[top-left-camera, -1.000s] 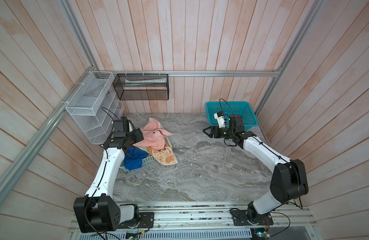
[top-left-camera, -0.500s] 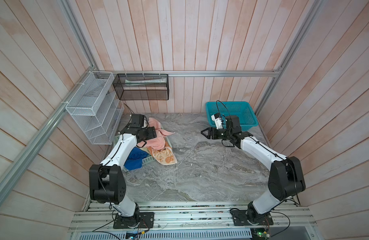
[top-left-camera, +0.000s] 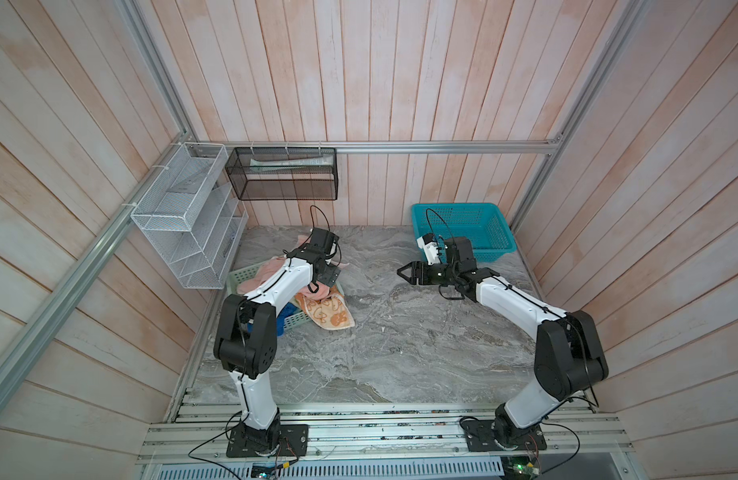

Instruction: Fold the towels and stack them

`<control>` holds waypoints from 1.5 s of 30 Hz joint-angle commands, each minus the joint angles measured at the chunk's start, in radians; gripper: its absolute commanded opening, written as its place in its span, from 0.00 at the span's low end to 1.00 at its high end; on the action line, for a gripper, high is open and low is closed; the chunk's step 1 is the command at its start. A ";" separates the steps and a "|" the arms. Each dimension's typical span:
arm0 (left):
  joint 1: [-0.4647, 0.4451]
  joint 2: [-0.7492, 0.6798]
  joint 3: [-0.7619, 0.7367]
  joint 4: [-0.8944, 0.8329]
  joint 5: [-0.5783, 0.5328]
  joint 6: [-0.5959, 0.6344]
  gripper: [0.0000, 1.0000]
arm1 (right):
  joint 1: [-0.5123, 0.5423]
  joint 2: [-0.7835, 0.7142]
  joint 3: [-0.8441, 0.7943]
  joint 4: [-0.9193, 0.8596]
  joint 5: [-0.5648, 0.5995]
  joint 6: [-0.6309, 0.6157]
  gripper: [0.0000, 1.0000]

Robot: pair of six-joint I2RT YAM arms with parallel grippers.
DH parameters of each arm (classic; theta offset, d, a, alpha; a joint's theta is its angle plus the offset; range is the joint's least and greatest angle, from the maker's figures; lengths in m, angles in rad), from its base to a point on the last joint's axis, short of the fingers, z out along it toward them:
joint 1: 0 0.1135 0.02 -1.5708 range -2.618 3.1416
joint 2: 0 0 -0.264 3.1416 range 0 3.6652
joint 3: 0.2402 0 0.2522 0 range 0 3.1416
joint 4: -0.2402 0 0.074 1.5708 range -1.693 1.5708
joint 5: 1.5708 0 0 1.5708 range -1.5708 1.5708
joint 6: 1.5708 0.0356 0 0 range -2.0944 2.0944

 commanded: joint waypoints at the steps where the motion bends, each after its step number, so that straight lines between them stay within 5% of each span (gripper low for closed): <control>1: 0.006 0.053 0.088 -0.065 -0.106 0.044 0.76 | 0.008 0.009 -0.004 0.013 0.001 0.014 0.72; 5: 0.015 -0.018 0.161 -0.089 -0.109 0.015 0.08 | 0.007 -0.014 0.000 0.009 0.022 0.010 0.72; 6: 0.012 -0.048 0.175 -0.082 -0.111 0.023 0.00 | 0.008 -0.018 0.002 0.007 0.027 0.007 0.72; 13: -0.062 -0.242 0.463 -0.101 0.046 0.084 0.00 | -0.001 -0.053 0.052 -0.011 0.041 -0.007 0.72; 19: -0.327 -0.156 0.868 -0.212 0.029 0.117 0.00 | -0.046 -0.190 0.036 0.021 0.071 0.029 0.72; 22: -0.404 -0.151 0.895 -0.179 0.054 0.100 0.00 | -0.084 -0.287 0.006 0.010 0.106 0.039 0.72; 27: -0.412 -0.205 0.671 -0.084 0.256 -0.079 0.04 | -0.176 -0.420 -0.030 -0.101 0.113 0.026 0.74; 30: -0.406 -0.231 0.436 0.007 0.276 -0.176 0.67 | -0.219 -0.477 -0.077 -0.177 0.129 0.007 0.75; 31: -0.397 -0.229 0.383 0.020 0.273 -0.217 0.73 | -0.228 -0.490 -0.097 -0.198 0.136 0.001 0.75; 40: -0.320 -0.267 -0.176 0.272 0.417 -0.605 0.70 | -0.228 -0.504 -0.369 -0.163 0.133 0.048 0.74; 45: -0.314 -0.173 -0.282 0.355 0.526 -0.701 0.63 | -0.189 -0.435 -0.420 -0.160 0.180 0.033 0.74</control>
